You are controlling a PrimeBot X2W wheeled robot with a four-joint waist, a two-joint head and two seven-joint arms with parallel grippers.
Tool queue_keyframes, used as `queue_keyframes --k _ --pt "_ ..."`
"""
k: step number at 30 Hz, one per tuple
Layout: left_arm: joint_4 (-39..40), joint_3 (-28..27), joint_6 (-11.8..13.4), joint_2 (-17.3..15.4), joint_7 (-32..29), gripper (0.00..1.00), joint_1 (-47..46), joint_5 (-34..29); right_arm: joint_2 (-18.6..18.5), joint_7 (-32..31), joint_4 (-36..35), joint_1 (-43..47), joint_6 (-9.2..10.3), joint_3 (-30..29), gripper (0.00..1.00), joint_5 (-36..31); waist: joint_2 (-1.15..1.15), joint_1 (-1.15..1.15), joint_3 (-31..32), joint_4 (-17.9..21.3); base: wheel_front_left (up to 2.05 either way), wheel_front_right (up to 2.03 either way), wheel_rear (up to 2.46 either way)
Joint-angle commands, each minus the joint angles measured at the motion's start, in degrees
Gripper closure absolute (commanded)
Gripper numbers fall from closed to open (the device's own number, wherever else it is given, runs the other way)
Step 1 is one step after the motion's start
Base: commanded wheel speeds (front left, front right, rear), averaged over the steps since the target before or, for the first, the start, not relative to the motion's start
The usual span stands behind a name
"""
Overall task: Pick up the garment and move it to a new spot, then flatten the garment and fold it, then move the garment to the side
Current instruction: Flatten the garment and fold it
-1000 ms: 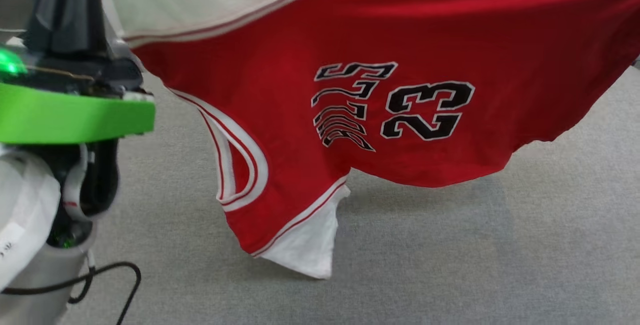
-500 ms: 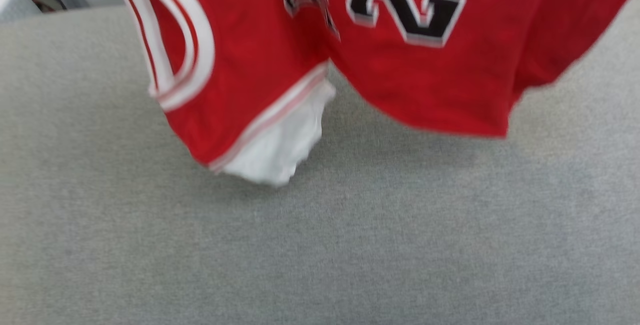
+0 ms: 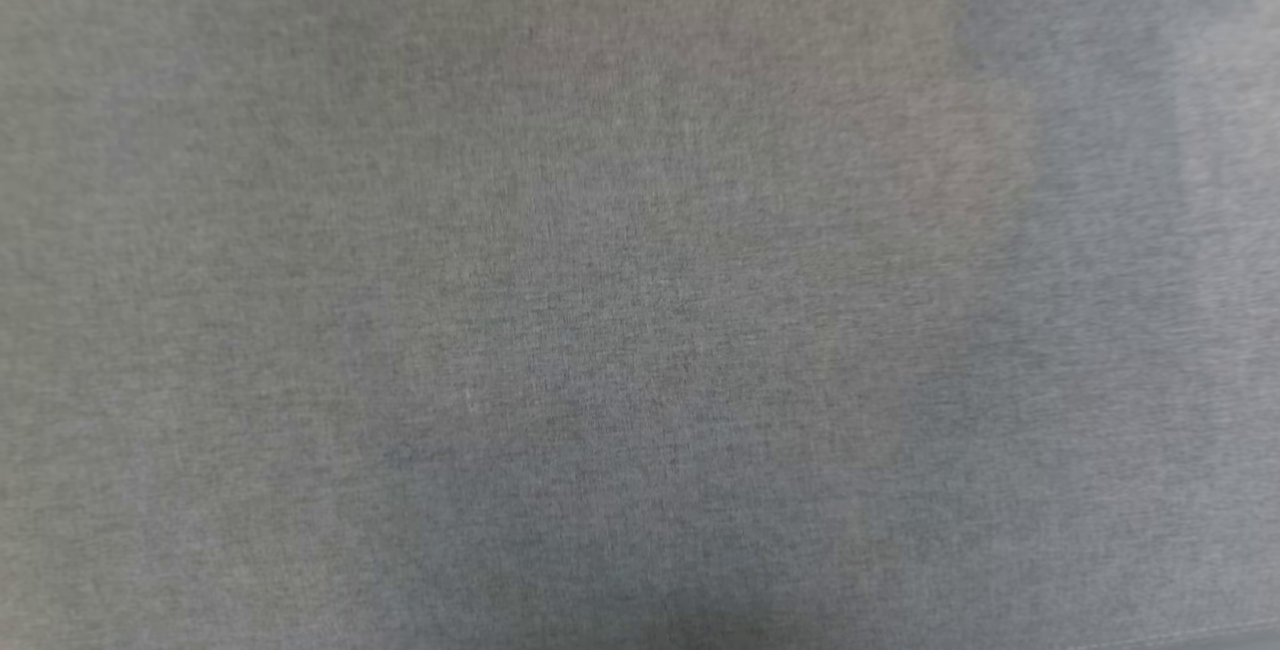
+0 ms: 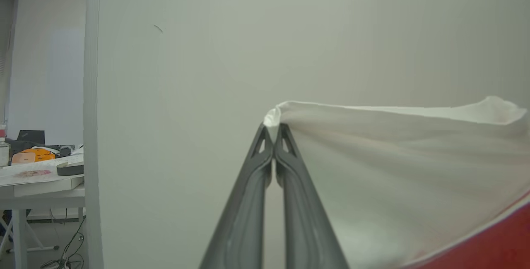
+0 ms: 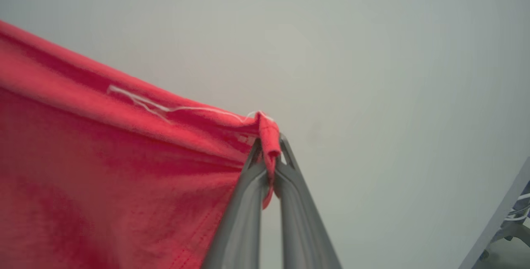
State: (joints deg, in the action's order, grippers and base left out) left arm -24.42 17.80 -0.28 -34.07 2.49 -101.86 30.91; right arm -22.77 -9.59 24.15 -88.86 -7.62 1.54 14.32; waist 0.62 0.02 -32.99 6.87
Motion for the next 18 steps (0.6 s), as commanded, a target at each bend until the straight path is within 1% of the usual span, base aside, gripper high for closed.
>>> queue_keyframes --k 1,6,11,15,18 --pt "-2.6 -0.7 0.1 0.1 1.5 1.0 -2.8 -0.2 0.2 1.3 2.7 -1.7 0.13 -1.3 1.0 -1.7 -0.62 -0.02 -6.6 -1.4 0.0 0.0 0.0" --pt "-13.6 0.6 -1.4 2.5 6.2 1.0 -8.2 -1.5 2.8 6.9 10.8 -7.2 0.13 -2.6 1.0 -7.6 -0.62 -0.02 -9.4 -2.7 0.0 0.0 0.0" --pt "-21.3 1.5 -3.6 4.5 10.4 1.0 -7.6 -1.4 5.2 11.3 16.8 -9.0 0.13 -3.0 1.0 -10.8 -0.62 -0.02 -11.7 -4.3 0.0 0.0 0.0" --pt "-23.1 0.2 -5.0 7.1 12.3 1.0 -2.7 0.5 6.6 15.0 19.6 -7.7 0.13 -2.6 1.0 -10.5 -0.62 -0.02 -12.3 -6.1 0.0 0.0 0.0" --pt "-20.9 -1.5 -5.4 9.0 12.5 1.0 4.3 0.5 7.4 17.9 21.6 -4.2 0.13 -2.0 1.0 -10.0 -0.62 -0.02 -11.2 -6.9 0.0 0.0 0.0"
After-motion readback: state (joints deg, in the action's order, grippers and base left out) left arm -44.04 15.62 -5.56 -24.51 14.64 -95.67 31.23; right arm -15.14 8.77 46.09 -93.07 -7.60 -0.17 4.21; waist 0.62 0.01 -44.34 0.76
